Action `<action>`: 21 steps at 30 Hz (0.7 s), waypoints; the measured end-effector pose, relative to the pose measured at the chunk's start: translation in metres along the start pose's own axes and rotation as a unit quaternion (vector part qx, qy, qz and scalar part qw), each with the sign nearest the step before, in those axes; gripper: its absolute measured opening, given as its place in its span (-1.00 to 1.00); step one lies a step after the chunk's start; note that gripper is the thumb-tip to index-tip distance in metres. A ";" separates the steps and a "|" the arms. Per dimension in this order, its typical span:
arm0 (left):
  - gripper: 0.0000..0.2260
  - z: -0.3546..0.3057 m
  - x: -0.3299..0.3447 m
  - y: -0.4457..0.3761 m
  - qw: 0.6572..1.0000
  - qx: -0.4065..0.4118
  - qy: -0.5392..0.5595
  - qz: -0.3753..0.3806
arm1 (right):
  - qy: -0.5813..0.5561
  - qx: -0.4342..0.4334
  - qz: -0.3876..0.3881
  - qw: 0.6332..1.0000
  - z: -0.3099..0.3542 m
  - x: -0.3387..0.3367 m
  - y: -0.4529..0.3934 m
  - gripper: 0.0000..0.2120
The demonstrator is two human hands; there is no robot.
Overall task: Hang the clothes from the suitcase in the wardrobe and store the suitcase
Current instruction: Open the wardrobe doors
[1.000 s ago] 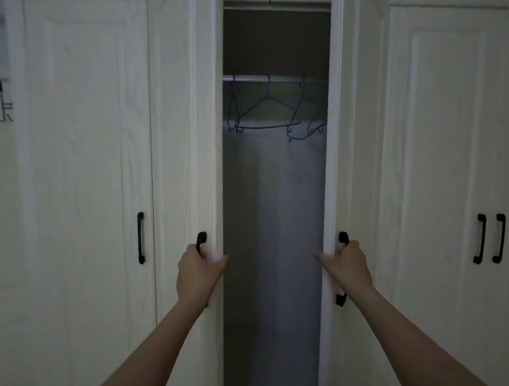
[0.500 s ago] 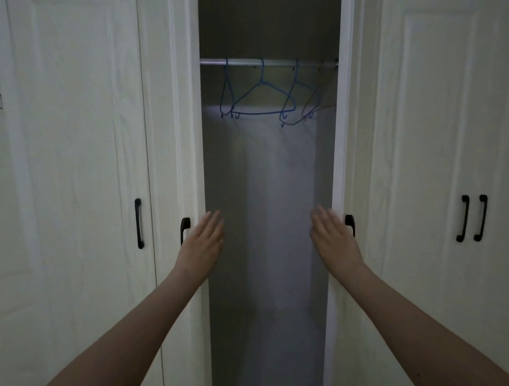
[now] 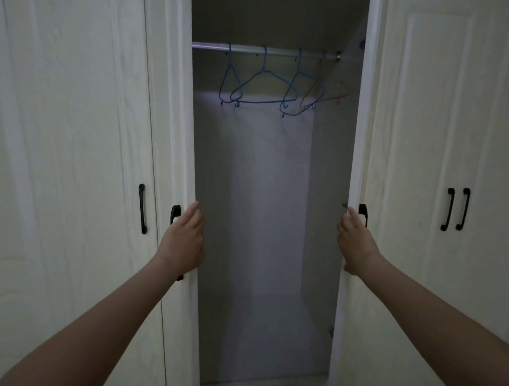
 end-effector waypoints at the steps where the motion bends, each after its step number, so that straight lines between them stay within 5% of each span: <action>1: -0.53 0.005 0.002 0.005 1.000 -0.001 0.010 0.004 | -0.004 0.003 0.003 1.000 0.001 0.002 0.001 -0.39; 6: -0.69 0.025 0.015 0.021 0.997 -0.010 0.075 -0.005 | 0.002 0.020 0.025 0.999 -0.004 0.016 0.013 -0.46; 14: -0.56 0.046 0.036 0.042 0.997 -0.042 0.061 0.011 | -0.014 0.039 0.039 0.998 -0.012 0.038 0.025 -0.50; 17: -0.46 0.052 0.047 0.047 0.996 -0.049 0.063 0.037 | -0.028 0.051 0.059 0.997 -0.015 0.045 0.033 -0.50; 21: -0.58 0.060 0.048 0.058 0.986 -0.101 0.012 0.134 | -0.061 0.070 0.075 0.993 -0.024 0.063 0.045 -0.39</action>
Point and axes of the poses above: each hand's wrist, its own y-axis away from the middle knuckle, its own x-axis out of the palm, z = x × y, the point moved 5 cm from there along -y, towards the middle knuckle, and after that the axes turned 9 degrees about -x, right-handed, at the moved point
